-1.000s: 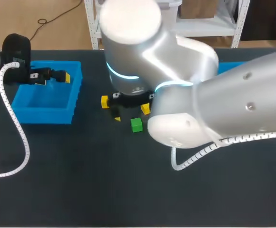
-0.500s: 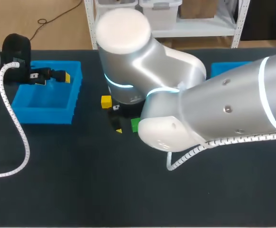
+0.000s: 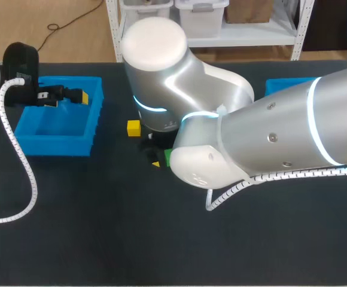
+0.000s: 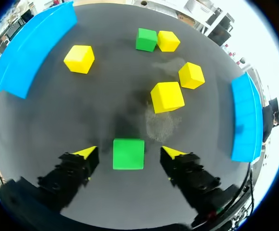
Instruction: Put the green cubes in the right bin and the yellow cubes in the left bin.
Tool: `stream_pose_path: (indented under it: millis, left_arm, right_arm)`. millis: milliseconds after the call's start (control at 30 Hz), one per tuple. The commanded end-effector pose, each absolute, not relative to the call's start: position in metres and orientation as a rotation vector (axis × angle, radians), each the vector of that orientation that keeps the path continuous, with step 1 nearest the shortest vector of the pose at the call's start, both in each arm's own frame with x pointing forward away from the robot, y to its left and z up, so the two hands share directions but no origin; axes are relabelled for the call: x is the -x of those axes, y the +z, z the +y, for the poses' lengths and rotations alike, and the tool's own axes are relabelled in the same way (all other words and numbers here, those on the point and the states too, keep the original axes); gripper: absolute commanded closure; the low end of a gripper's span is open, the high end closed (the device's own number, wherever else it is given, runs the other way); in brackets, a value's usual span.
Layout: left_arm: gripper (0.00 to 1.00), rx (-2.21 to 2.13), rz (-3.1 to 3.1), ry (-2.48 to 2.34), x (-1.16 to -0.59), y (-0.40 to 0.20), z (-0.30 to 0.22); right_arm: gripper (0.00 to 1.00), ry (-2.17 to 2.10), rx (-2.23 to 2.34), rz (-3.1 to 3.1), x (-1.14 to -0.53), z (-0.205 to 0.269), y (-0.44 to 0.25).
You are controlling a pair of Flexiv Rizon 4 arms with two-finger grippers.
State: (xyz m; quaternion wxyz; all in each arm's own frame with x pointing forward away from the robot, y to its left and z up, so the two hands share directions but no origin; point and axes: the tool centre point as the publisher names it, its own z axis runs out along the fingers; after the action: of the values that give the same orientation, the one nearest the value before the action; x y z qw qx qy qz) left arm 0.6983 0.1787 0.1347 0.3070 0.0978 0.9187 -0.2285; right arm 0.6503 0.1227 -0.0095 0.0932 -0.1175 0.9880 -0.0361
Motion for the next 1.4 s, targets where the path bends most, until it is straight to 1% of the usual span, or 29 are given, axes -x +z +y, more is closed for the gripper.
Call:
stream_pose_path:
  millis: [33,167,300,400,567,700,867,1133,1400]
  left_arm:
    - [0.0,-0.256,2.436,-0.597,-0.699,0.135,0.178]
    - [0.0,-0.256,2.436,-0.597,-0.699,0.135,0.178]
    - [0.0,-0.256,2.436,-0.597,-0.699,0.135,0.178]
    - [0.0,-0.256,2.436,-0.597,-0.699,0.135,0.178]
    - [0.0,-0.256,2.436,-0.597,-0.699,0.135,0.178]
    - [0.0,-0.256,2.436,-0.597,-0.699,0.135,0.178]
    - [0.0,-0.256,2.436,-0.597,-0.699,0.135,0.178]
    - [0.0,-0.256,2.436,-0.597,-0.699,0.135,0.178]
    - [0.0,-0.256,2.436,-0.597,-0.699,0.135,0.178]
  right_arm:
    - [1.0,-0.096,0.347,2.931,-0.655,0.122,-0.012]
    - [1.0,-0.074,0.358,2.916,-0.659,0.125,-0.005]
    - [1.0,-0.045,0.363,2.862,-0.671,0.128,0.017]
    - [1.0,-0.015,0.361,2.799,-0.682,0.125,0.045]
    - [1.0,-0.011,0.307,2.677,-0.701,0.102,0.098]
    - [1.0,-0.037,0.223,2.599,-0.711,0.064,0.134]
    - [1.0,-0.101,0.049,2.56,-0.716,0.002,0.152]
    - [1.0,-0.184,-0.29,2.577,-0.71,-0.099,0.138]
    - [1.0,-0.232,-0.604,2.593,-0.699,-0.18,0.112]
